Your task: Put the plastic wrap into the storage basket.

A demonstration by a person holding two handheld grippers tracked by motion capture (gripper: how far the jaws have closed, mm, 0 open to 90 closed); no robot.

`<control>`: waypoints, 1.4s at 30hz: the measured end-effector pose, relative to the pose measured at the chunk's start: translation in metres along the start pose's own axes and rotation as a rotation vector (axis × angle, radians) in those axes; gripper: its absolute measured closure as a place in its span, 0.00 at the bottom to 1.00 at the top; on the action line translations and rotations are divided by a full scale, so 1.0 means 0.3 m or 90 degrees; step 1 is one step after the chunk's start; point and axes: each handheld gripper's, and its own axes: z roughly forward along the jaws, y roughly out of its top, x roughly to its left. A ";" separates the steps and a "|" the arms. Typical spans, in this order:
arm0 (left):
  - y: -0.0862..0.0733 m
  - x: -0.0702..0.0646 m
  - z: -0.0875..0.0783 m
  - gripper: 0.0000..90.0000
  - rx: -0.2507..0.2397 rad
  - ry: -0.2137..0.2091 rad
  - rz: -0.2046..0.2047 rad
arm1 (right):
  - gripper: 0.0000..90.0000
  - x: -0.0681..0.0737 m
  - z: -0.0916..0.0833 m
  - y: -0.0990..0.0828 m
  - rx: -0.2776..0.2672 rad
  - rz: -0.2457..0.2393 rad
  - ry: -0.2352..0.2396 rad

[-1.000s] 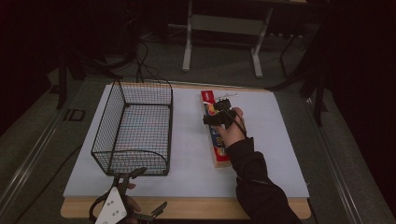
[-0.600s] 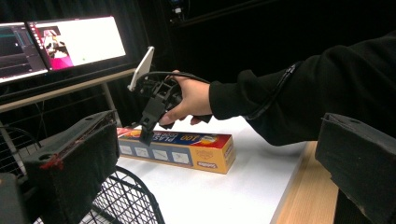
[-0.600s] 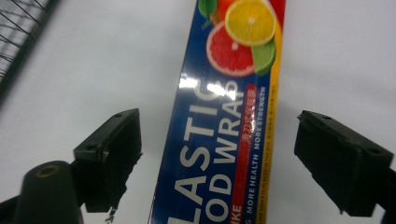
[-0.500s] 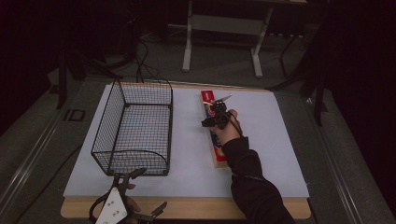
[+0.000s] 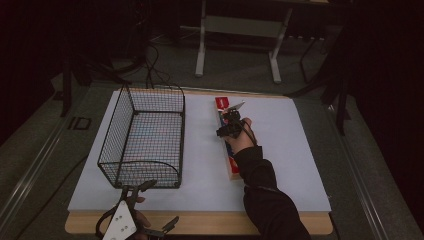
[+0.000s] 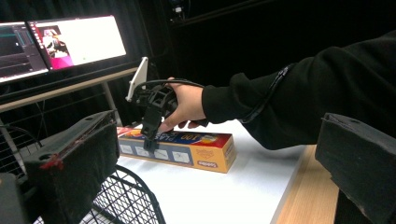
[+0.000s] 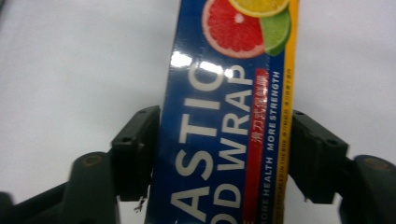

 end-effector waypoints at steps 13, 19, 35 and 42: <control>-0.001 0.000 0.004 0.00 0.004 0.002 0.001 | 0.43 -0.002 -0.006 0.000 0.022 0.061 0.008; -0.001 -0.002 0.007 0.00 0.004 0.002 0.003 | 0.44 -0.004 -0.059 0.014 0.012 0.076 0.020; -0.001 0.000 0.010 0.00 0.006 0.002 0.005 | 0.44 -0.004 -0.257 0.098 -0.066 0.081 0.029; -0.002 0.001 0.011 0.00 0.007 0.002 0.006 | 0.44 0.034 -0.359 0.140 -0.114 0.071 0.042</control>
